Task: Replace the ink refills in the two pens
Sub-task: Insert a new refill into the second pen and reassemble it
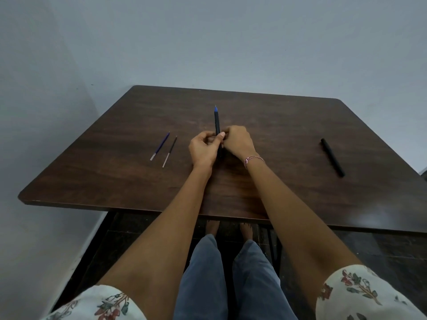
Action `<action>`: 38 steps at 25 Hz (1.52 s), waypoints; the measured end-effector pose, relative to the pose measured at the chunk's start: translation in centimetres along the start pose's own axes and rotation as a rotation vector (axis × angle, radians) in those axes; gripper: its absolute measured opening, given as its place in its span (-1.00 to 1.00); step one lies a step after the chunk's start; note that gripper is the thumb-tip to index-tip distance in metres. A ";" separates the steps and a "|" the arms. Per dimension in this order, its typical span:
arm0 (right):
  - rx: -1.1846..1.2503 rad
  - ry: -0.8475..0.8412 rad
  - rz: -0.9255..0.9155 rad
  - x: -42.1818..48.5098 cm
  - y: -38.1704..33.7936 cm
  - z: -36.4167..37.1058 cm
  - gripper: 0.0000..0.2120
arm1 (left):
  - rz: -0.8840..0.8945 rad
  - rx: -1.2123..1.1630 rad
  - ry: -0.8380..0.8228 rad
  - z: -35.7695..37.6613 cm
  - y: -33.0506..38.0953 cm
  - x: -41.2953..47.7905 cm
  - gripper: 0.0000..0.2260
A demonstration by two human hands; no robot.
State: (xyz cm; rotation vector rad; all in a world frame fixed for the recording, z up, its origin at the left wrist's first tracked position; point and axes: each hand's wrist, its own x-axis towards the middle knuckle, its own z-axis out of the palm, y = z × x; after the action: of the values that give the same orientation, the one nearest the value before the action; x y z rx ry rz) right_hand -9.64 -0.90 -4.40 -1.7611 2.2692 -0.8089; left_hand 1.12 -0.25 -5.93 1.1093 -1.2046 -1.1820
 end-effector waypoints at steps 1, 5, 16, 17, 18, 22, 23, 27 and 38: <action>0.041 0.003 0.026 0.0 0.3 -0.3 -0.92 | -0.008 -0.003 -0.024 0.0 0.1 -0.1 -0.87; 0.273 0.001 0.104 -0.7 2.2 -1.4 -0.92 | 0.000 0.023 -0.091 0.0 0.2 -0.3 -0.86; 1.028 0.190 0.171 -2.7 5.4 -1.9 -0.70 | 0.063 0.108 -0.177 0.2 0.4 -0.5 -0.84; 1.085 0.195 0.168 -2.8 5.4 -2.1 -0.70 | 0.069 0.121 -0.181 0.2 0.4 -0.5 -0.84; 1.137 0.202 0.163 -2.8 5.4 -2.2 -0.70 | 0.072 0.132 -0.187 0.2 0.4 -0.5 -0.84; 1.287 0.263 0.159 -2.9 5.6 -2.6 -0.69 | 0.075 0.169 -0.216 0.3 0.3 -0.6 -0.83; 1.321 0.284 0.158 -2.9 5.6 -2.8 -0.69 | 0.078 0.177 -0.223 0.3 0.3 -0.6 -0.83; 1.482 0.361 0.154 -2.9 5.8 -3.3 -0.69 | 0.080 0.211 -0.262 0.3 0.3 -0.7 -0.85; 1.697 0.425 0.115 -2.8 6.0 -3.9 -0.69 | 0.083 0.266 -0.321 0.5 0.2 -0.7 -0.80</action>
State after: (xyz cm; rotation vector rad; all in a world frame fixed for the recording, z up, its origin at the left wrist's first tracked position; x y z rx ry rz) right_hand -15.64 3.89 -4.70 -0.5906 0.8456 -2.1719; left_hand 0.60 0.47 -5.74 1.0762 -1.6784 -1.1888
